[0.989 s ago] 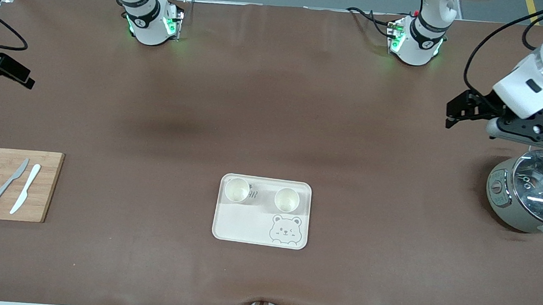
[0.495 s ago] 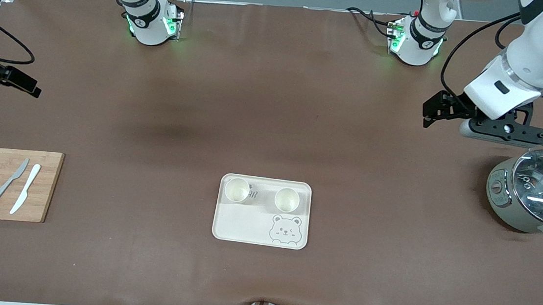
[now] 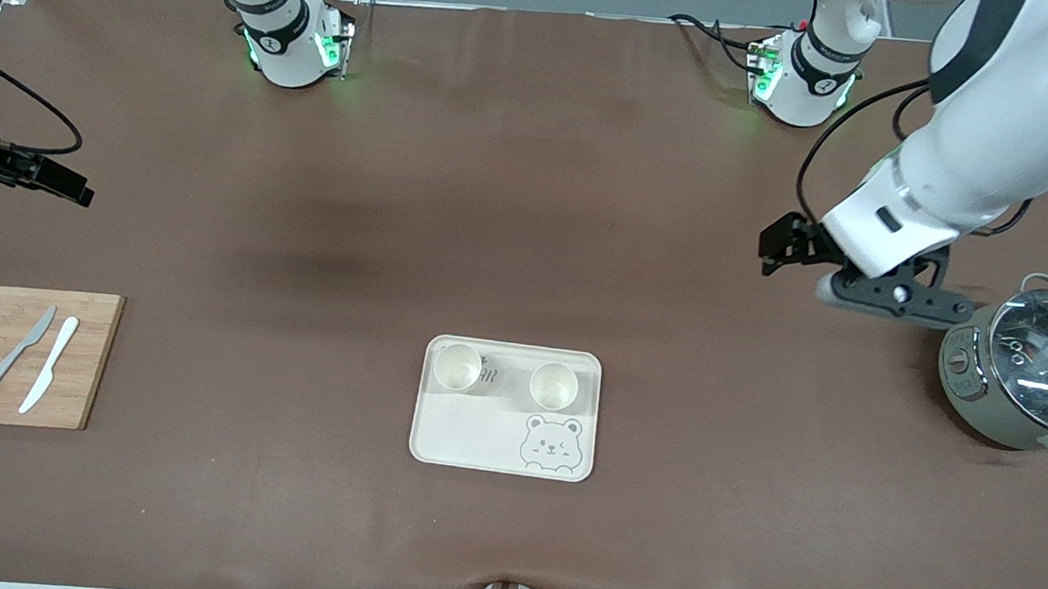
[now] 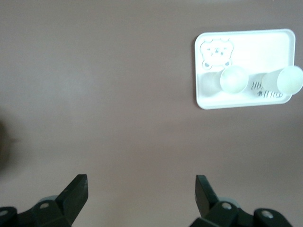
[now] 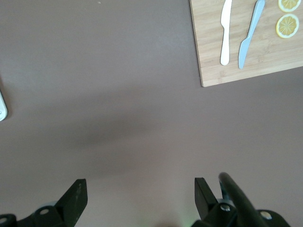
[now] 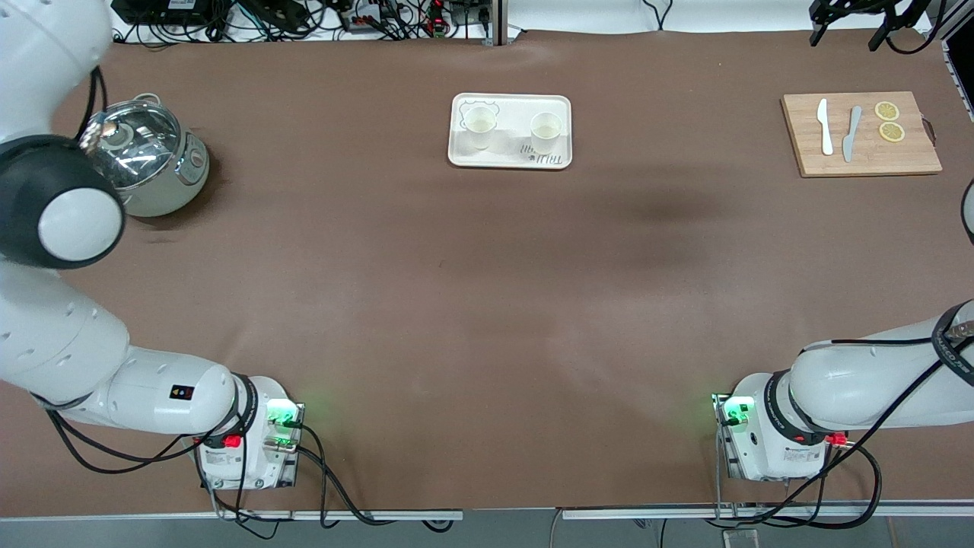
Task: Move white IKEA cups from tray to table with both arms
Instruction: 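Move the left gripper over the white cups on the tray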
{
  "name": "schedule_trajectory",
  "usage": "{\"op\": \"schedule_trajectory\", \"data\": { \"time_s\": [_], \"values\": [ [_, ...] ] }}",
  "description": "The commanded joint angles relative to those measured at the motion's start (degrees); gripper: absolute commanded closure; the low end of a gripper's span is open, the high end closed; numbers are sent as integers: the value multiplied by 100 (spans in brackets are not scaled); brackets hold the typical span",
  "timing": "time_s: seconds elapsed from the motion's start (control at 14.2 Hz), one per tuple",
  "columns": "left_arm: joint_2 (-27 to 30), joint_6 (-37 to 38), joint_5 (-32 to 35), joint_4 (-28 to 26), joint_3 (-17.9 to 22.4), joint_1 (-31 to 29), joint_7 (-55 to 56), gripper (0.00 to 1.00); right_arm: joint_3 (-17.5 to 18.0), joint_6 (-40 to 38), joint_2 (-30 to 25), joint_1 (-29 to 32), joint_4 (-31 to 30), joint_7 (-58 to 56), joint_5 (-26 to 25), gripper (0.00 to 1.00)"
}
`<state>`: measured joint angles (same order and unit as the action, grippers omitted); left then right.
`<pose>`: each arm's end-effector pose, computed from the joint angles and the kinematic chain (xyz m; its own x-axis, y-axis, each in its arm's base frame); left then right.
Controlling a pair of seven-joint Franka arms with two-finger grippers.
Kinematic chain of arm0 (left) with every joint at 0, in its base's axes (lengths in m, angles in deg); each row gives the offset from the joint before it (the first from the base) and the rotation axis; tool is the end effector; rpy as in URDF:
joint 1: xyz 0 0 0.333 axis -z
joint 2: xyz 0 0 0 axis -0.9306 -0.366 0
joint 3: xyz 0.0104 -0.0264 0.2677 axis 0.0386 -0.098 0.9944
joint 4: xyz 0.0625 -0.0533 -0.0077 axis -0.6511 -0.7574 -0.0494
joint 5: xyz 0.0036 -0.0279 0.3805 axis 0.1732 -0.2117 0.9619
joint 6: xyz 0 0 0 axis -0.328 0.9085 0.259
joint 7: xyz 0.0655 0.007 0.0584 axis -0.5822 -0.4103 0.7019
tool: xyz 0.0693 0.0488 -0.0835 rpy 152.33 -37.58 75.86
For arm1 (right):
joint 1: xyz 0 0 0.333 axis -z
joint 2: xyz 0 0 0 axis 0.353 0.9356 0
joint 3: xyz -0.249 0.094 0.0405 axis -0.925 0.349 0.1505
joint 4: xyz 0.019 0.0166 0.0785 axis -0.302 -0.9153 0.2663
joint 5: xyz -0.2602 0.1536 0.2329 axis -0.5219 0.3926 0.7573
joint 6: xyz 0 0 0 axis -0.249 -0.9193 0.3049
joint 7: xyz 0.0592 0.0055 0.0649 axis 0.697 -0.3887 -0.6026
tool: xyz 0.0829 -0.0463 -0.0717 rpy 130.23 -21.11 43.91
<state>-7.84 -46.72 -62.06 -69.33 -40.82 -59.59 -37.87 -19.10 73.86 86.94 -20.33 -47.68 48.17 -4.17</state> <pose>0.5728 -0.2165 0.5215 0.9931 -0.1161 0.0178 -0.1172 -0.9897 0.0818 0.5549 -0.0366 0.5046 0.9692 -0.1956 -0.1497 -0.1929 -0.9807 0.0328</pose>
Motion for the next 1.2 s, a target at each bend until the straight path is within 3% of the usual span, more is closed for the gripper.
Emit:
{"op": "schedule_trajectory", "data": {
  "time_s": [0.0,0.35,0.57,0.71,1.13],
  "values": [
    [-727,24,202,823,54,292,292,0,22,-62,240,63,224,-50,-135,0],
    [-1606,-152,211,1674,150,616,626,0,4,-54,425,133,409,-59,-126,0],
    [-2125,-257,193,2168,939,1450,697,0,4,-45,714,124,391,20,-39,0],
    [-2319,-572,184,2178,1196,1750,854,0,4,-10,776,72,391,29,-30,0],
    [-3022,-1610,167,2222,1197,2015,1224,0,22,157,1251,28,356,29,189,0]
  ]
}}
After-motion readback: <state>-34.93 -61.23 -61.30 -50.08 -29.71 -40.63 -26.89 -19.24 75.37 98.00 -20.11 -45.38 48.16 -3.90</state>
